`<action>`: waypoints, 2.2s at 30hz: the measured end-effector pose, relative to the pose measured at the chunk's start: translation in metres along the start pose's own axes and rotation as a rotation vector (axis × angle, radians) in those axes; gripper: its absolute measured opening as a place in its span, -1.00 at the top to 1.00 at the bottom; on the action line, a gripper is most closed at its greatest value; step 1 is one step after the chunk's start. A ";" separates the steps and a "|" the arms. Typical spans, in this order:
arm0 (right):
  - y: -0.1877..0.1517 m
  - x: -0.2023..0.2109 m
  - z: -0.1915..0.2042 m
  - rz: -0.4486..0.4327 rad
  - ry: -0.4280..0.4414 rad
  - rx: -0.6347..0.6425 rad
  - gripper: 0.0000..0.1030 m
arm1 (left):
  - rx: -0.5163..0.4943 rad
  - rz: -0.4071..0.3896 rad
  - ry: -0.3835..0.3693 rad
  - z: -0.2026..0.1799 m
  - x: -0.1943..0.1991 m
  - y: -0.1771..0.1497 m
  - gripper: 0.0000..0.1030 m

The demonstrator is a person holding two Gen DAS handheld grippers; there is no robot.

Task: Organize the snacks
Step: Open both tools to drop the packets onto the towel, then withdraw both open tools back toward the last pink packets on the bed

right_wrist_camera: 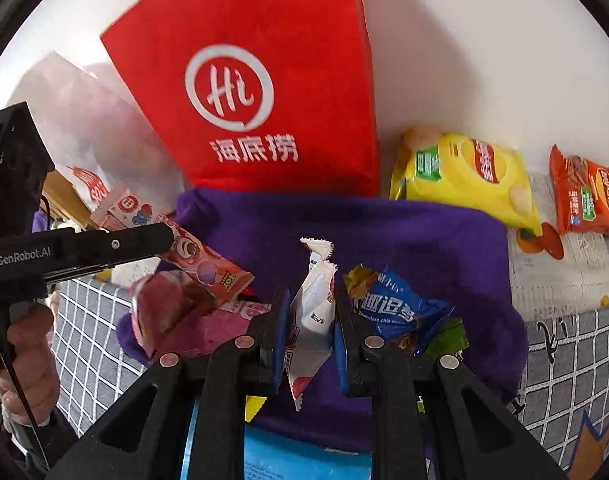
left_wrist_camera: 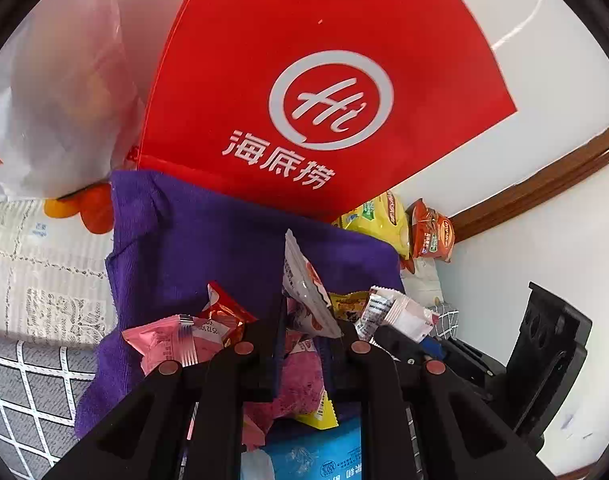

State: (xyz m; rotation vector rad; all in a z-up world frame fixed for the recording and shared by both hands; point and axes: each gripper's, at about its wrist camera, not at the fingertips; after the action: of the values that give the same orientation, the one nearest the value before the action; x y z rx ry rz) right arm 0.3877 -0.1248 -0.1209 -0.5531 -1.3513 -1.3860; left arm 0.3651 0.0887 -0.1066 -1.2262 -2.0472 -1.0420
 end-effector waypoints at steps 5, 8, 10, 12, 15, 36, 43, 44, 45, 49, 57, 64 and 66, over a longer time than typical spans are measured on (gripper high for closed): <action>-0.001 -0.007 0.001 0.028 -0.040 0.012 0.61 | 0.013 0.016 0.009 0.003 -0.007 0.000 0.72; 0.000 -0.007 0.004 0.033 -0.066 0.035 0.58 | 0.015 0.021 0.007 0.004 -0.008 0.000 0.72; 0.000 -0.004 0.004 0.025 -0.064 0.039 0.59 | 0.017 0.023 0.009 0.004 -0.008 0.000 0.72; 0.001 0.001 0.005 0.013 -0.075 0.043 0.56 | 0.016 0.024 0.011 0.003 -0.008 0.000 0.72; 0.002 0.008 0.005 -0.001 -0.081 0.048 0.45 | 0.011 0.025 0.011 0.001 -0.010 -0.001 0.72; 0.005 0.054 0.017 -0.136 -0.092 0.053 0.08 | -0.144 -0.056 0.083 -0.032 0.017 -0.005 -0.40; 0.001 0.073 0.023 -0.174 -0.110 0.050 0.07 | -0.193 -0.110 0.065 -0.045 0.039 -0.010 -0.40; -0.002 0.076 0.024 -0.175 -0.110 0.052 0.07 | -0.196 -0.112 0.061 -0.047 0.040 -0.011 -0.40; -0.006 0.079 0.024 -0.175 -0.115 0.055 0.07 | -0.201 -0.115 0.053 -0.049 0.042 -0.013 -0.40; -0.024 0.094 0.023 -0.182 -0.147 0.059 0.07 | -0.225 -0.114 0.026 -0.061 0.048 -0.020 -0.40; -0.076 0.119 0.009 -0.190 -0.175 0.016 0.05 | -0.269 -0.142 0.029 -0.079 0.069 -0.040 -0.40; -0.109 0.133 0.007 -0.231 -0.160 -0.027 0.05 | -0.283 -0.124 0.074 -0.078 0.086 -0.071 -0.40; -0.118 0.137 0.010 -0.245 -0.156 -0.036 0.05 | -0.287 -0.134 0.087 -0.076 0.094 -0.081 -0.40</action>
State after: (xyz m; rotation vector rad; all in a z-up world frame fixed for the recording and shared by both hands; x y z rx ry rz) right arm 0.2357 -0.1901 -0.0470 -0.5417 -1.5633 -1.5939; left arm 0.2543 0.0480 -0.0208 -1.1672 -1.9841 -1.4681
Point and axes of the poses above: each gripper's, at about its wrist camera, not at the fingertips, and x roughly against the way its jaws point, z to its left, y to its top, and after that the axes turned 1 degree about y, right-handed
